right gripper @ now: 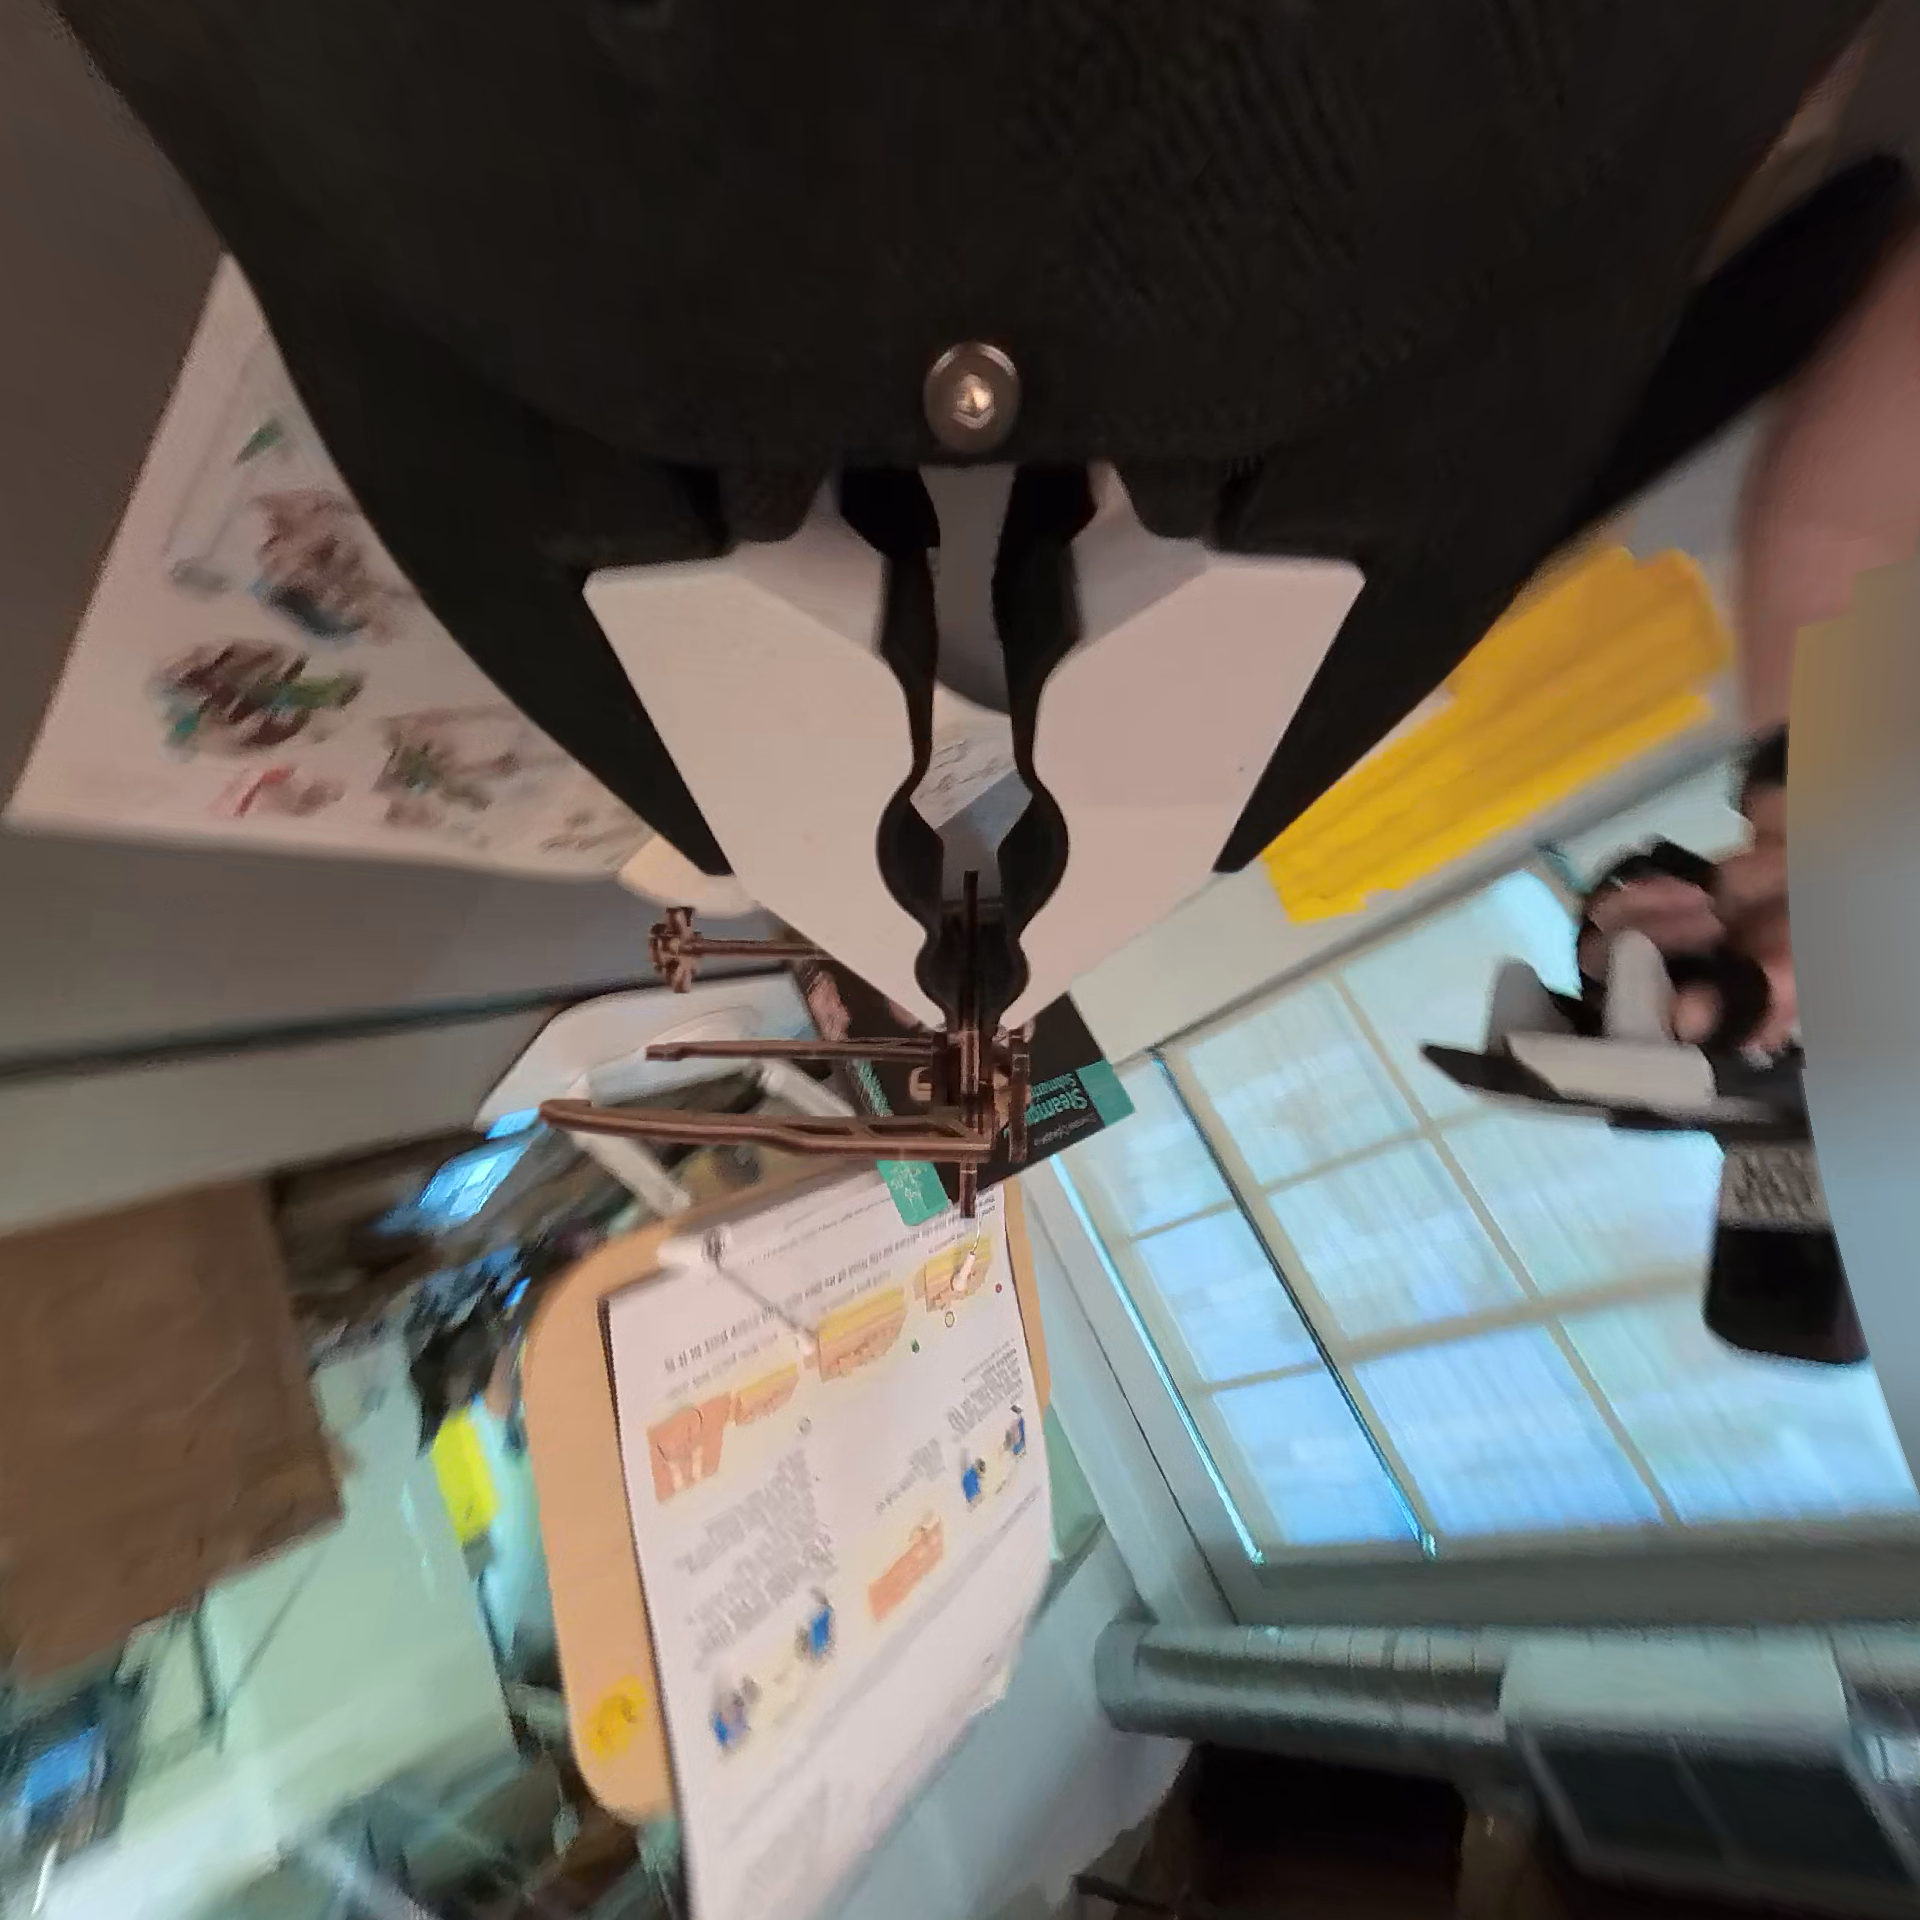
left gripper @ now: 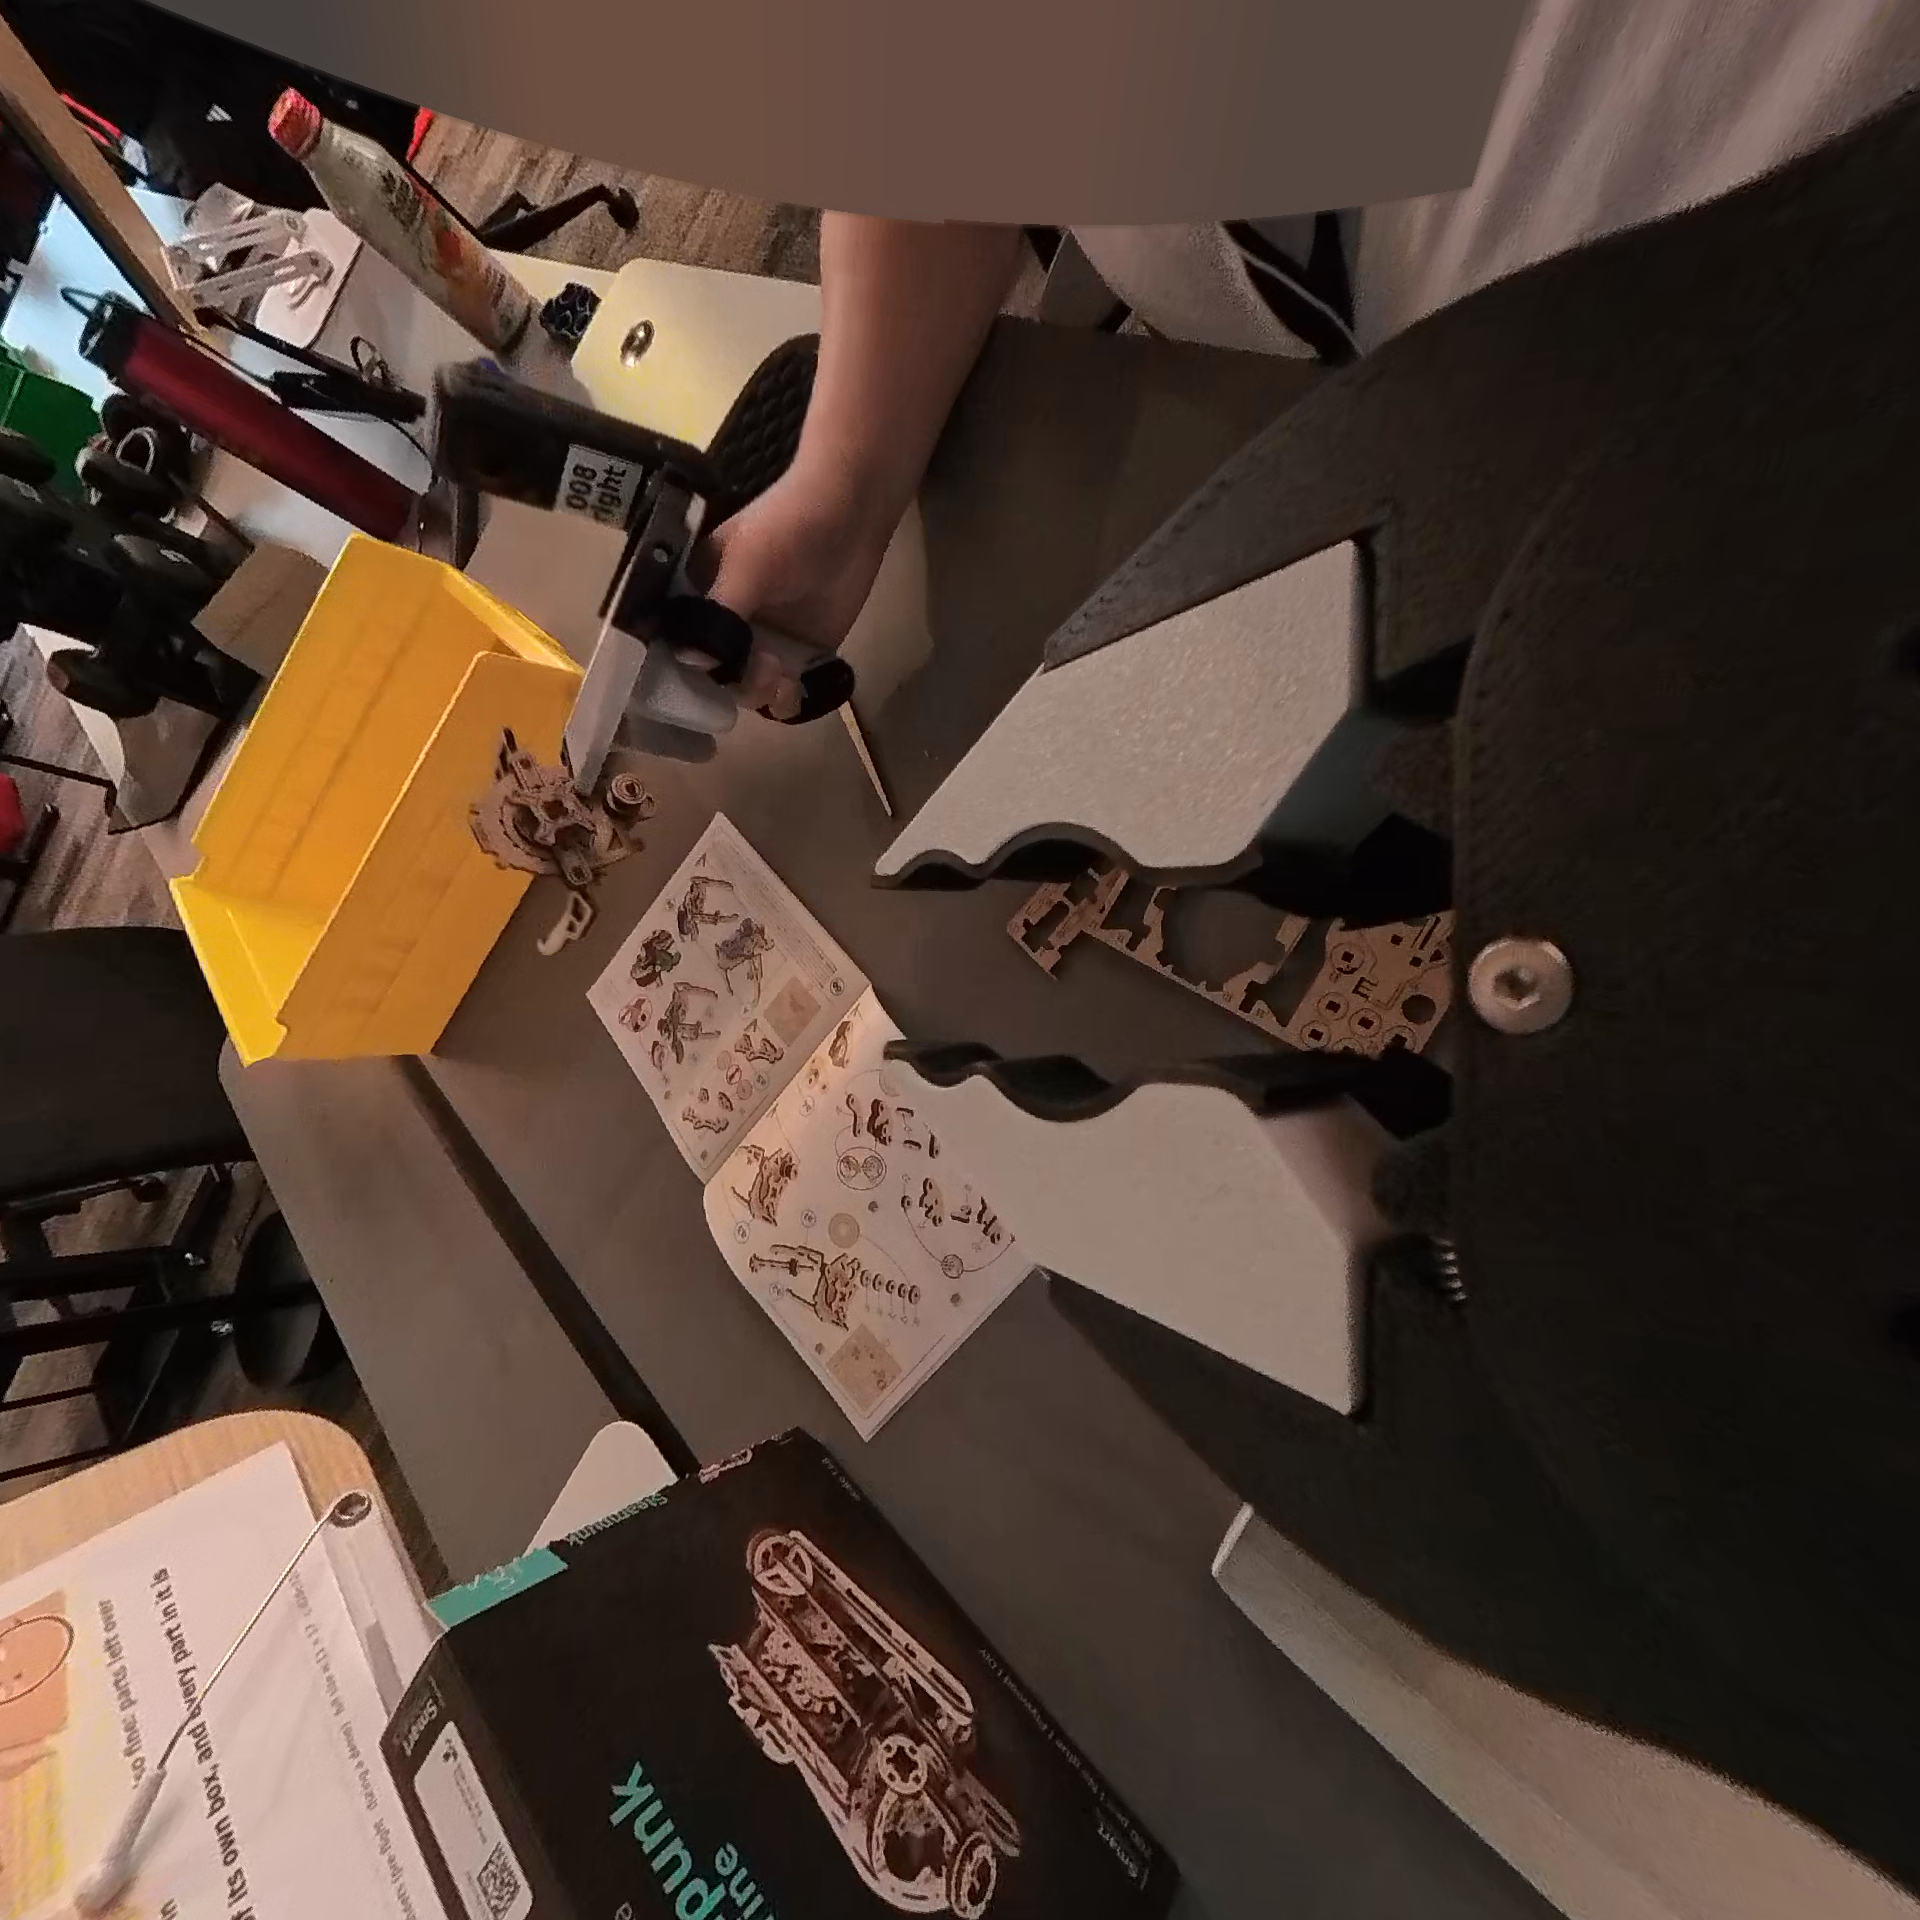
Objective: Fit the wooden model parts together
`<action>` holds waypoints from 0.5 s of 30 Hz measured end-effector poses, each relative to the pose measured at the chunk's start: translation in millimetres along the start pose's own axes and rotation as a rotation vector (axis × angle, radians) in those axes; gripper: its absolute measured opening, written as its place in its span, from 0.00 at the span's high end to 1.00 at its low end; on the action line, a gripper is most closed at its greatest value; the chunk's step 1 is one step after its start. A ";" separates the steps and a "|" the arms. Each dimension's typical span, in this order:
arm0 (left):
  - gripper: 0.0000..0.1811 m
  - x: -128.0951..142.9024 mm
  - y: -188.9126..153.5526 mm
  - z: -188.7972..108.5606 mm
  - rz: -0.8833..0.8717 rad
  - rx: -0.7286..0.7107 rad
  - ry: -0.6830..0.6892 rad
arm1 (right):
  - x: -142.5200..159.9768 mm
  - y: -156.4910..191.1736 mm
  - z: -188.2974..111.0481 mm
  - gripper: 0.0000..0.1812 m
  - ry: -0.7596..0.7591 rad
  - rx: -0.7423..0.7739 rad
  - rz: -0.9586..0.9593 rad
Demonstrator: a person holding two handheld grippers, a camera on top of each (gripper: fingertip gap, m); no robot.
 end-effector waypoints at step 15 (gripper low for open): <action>0.82 15.7 12.5 53.7 -0.087 0.139 0.014 | 10.1 -12.6 1.9 1.00 0.024 -0.036 0.307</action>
Point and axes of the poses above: each gripper's, where its closed fingertips meet, z out along the fingers, x out of its underside, y = z × x across the jaws, the point moved 7 cm from there along -z, back along the fingers, and after that the axes turned 4 degrees about -z, right-handed, at the moved point
